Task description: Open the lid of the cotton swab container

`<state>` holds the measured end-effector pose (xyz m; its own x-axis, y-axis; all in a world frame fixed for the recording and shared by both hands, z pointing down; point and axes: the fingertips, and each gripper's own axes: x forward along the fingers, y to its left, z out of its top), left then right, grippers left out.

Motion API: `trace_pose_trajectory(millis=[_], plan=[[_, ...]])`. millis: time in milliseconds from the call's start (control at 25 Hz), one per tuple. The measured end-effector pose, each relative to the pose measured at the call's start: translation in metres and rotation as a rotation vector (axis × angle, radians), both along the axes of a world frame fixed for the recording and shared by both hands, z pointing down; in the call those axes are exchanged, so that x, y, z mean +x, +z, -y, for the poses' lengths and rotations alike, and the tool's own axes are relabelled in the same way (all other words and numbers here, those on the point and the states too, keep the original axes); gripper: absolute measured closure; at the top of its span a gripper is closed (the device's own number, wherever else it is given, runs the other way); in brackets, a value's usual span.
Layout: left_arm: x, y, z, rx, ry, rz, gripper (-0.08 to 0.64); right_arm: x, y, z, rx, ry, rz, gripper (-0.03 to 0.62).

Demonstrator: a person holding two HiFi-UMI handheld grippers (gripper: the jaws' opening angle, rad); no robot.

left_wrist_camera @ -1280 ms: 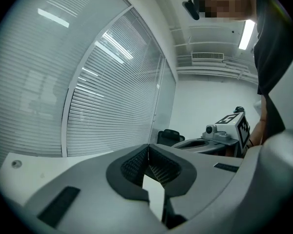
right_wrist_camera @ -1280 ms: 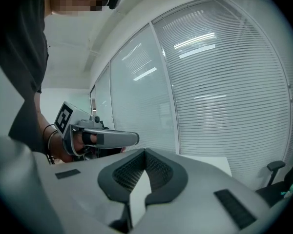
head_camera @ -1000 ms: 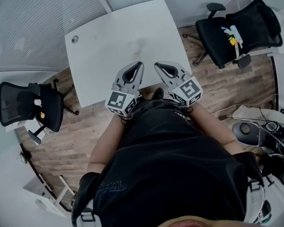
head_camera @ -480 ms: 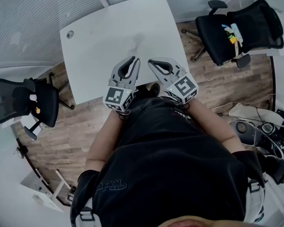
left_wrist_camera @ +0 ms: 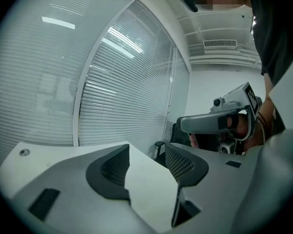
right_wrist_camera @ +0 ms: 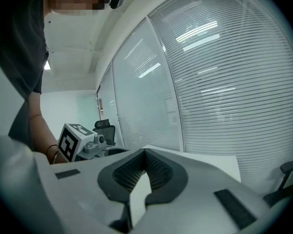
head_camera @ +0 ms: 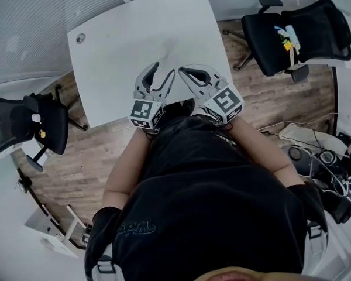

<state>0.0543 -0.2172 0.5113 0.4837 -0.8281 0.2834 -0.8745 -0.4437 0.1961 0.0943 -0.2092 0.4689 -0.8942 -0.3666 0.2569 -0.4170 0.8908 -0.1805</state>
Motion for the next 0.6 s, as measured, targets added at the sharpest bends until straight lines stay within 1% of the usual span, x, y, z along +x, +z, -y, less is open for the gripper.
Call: trace_pose_trajectory(millis=[120,240,480,600], plan=[[-0.010,0.014,0.006,0.001,-0.025,0.020,0.311,-0.003,0.006,0.002,-0.018,0.003,-0.010,0.571],[-0.020,0.028,0.012,-0.011,-0.042,0.018,0.273,-0.008,0.010,0.006,-0.033,0.011,-0.015,0.571],[-0.018,0.048,0.025,-0.032,-0.009,0.006,0.229,-0.009,0.016,0.015,-0.044,0.018,-0.036,0.571],[-0.018,0.057,0.032,-0.020,0.001,0.003,0.216,-0.008,0.020,0.020,-0.056,0.026,-0.042,0.571]])
